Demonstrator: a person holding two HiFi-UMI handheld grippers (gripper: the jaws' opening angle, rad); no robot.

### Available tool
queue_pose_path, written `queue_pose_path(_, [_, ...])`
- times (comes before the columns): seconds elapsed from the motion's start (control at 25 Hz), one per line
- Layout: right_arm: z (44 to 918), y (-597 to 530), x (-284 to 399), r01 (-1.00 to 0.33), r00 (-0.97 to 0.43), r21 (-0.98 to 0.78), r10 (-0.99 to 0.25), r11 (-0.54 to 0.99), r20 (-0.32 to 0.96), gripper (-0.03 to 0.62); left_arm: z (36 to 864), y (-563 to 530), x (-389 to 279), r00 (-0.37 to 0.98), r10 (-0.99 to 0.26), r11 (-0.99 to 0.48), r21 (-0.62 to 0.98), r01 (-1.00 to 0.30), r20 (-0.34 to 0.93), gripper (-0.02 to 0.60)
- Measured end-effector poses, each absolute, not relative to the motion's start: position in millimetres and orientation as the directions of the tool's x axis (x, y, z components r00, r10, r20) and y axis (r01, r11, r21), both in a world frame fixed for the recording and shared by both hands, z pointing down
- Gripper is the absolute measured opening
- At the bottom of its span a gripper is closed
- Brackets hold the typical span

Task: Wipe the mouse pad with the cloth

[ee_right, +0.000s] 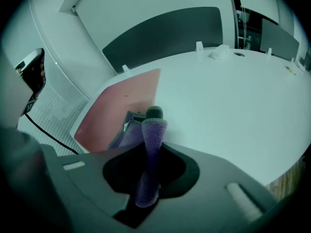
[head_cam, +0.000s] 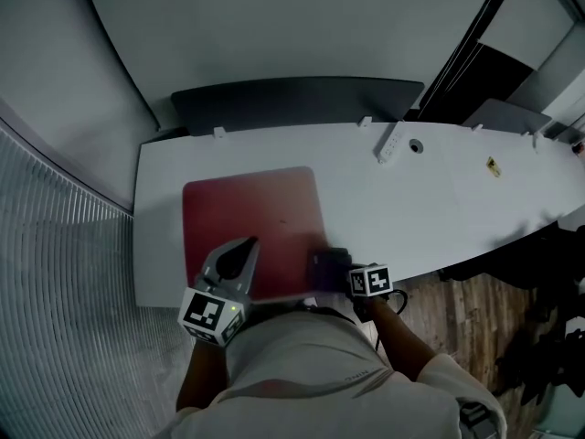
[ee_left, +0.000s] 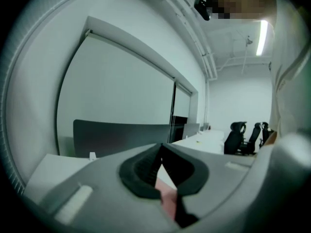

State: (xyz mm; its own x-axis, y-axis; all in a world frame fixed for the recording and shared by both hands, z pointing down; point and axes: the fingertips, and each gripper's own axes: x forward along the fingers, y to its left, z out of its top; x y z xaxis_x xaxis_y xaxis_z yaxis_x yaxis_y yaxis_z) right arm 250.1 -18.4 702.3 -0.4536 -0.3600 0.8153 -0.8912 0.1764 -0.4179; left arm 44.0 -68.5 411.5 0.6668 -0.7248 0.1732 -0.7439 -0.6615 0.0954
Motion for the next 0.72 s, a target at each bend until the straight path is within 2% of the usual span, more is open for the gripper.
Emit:
queue_pose_path(0.16, [689.5, -35.2, 288.2, -0.904, -0.419, -0.411, -0.429, 0.118, 0.800, 0.055, 407.0, -67.6, 54.7, 0.665, -0.724, -0.663, 0.081, -0.744, 0.181, 0.003])
queue_pose_path(0.32, [634.4, -75.0, 292.2, -0.895, -0.428, -0.410, -0.595, 0.176, 0.680, 0.052, 396.4, -64.9, 50.6, 0.649, -0.741, -0.647, 0.073, -0.759, 0.171, 0.002])
queue_pose_path(0.52, [571.1, -122.8, 253.6, -0.887, -0.452, -0.339, -0.733, 0.312, 0.508, 0.051, 389.1, -56.1, 25.7, 0.602, -0.780, -0.603, 0.047, -0.796, 0.171, 0.003])
queue_pose_path(0.72, [513.0, -132.7, 192.0, -0.830, -0.553, -0.320, -0.743, 0.456, 0.377, 0.051, 372.9, -40.9, -2.1, 0.561, -0.815, -0.565, 0.017, -0.825, 0.146, 0.002])
